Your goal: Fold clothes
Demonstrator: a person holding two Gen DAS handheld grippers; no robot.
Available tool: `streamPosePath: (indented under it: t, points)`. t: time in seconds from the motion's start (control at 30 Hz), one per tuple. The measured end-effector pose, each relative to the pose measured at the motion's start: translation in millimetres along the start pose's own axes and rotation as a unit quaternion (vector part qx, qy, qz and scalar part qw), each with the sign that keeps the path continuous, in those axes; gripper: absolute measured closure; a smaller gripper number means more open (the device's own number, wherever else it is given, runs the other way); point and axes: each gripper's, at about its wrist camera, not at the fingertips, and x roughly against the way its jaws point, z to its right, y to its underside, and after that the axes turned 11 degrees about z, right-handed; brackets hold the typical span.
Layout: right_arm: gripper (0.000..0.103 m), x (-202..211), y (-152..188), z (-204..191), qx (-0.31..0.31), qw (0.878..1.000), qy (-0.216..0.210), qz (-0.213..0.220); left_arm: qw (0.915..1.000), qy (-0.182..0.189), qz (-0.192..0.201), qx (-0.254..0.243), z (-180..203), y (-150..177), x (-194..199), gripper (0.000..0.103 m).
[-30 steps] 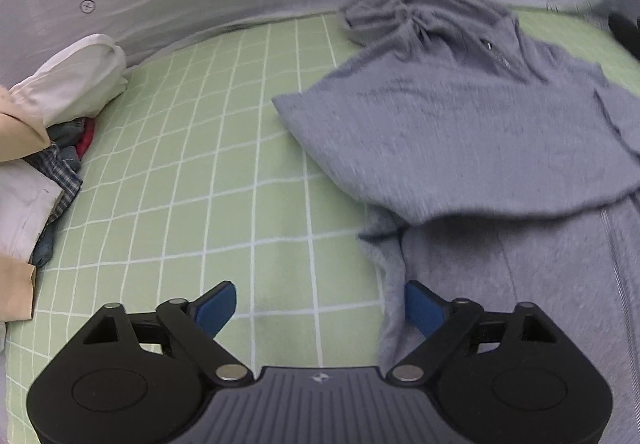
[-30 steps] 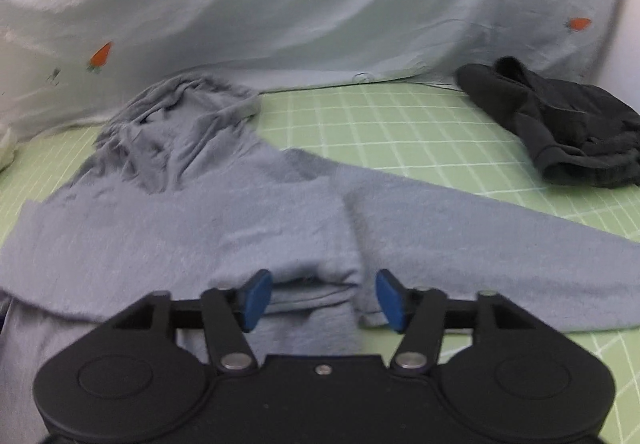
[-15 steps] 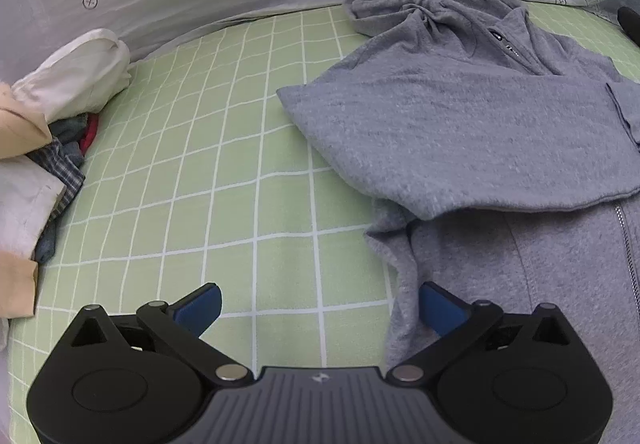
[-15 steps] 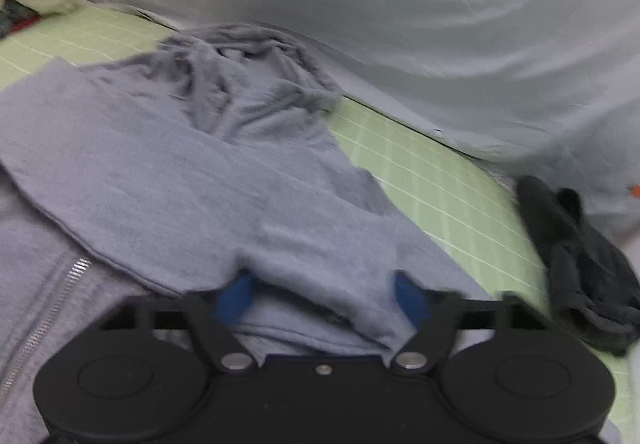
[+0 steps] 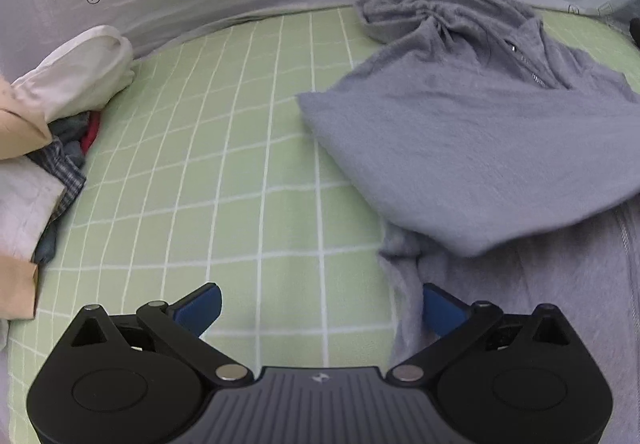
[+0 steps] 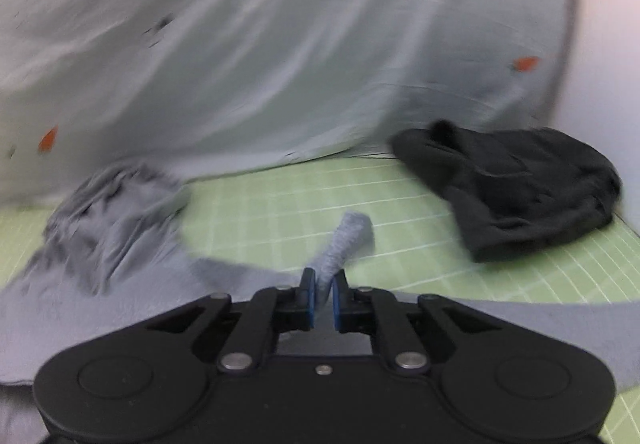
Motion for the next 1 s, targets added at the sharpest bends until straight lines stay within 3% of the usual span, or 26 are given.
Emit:
streamPosePath:
  t: [0.13,0.27,0.4,0.6,0.67,0.73,0.77,0.87,0.93,1.0]
  points:
    - [0.095,0,0,27,-0.026,0.999,0.036,0.005,0.9995,-0.018,0.021,-0.014,5,-9,-3,0.0]
    - [0.095,0,7,51,-0.059,0.996,0.064,0.003,0.9983,-0.057,0.011,0.005,-1,-12,-12,0.0]
    - [0.095,-7,27,64,-0.075,0.994,0.079,-0.027,0.9972,-0.049,0.0,0.056,-18,-7,-14,0.0]
    - [0.093,-13,59,71,-0.101,0.987,0.102,-0.078,0.9968,-0.045,-0.004,0.067,-20,-2,-13,0.0]
    - [0.085,-11,65,76,-0.123,0.983,0.109,-0.08,0.9965,-0.043,-0.003,0.071,-21,-1,-12,0.0]
    - [0.06,-8,66,78,-0.13,0.981,0.117,-0.082,0.9964,-0.042,-0.003,0.073,-21,0,-12,0.0]
    - [0.055,-8,66,79,-0.129,0.982,0.113,-0.081,0.9965,-0.042,-0.002,0.072,-20,-1,-12,0.0]
    - [0.027,-7,66,81,-0.125,0.984,0.095,-0.082,0.9966,-0.043,0.0,0.07,-19,-1,-11,0.0]
    - [0.0,-8,68,82,-0.123,0.985,0.086,-0.081,0.9965,-0.043,0.0,0.072,-19,0,-11,0.0]
    - [0.0,-10,71,82,-0.119,0.987,0.08,-0.075,0.9963,-0.044,0.0,0.074,-19,0,-11,0.0]
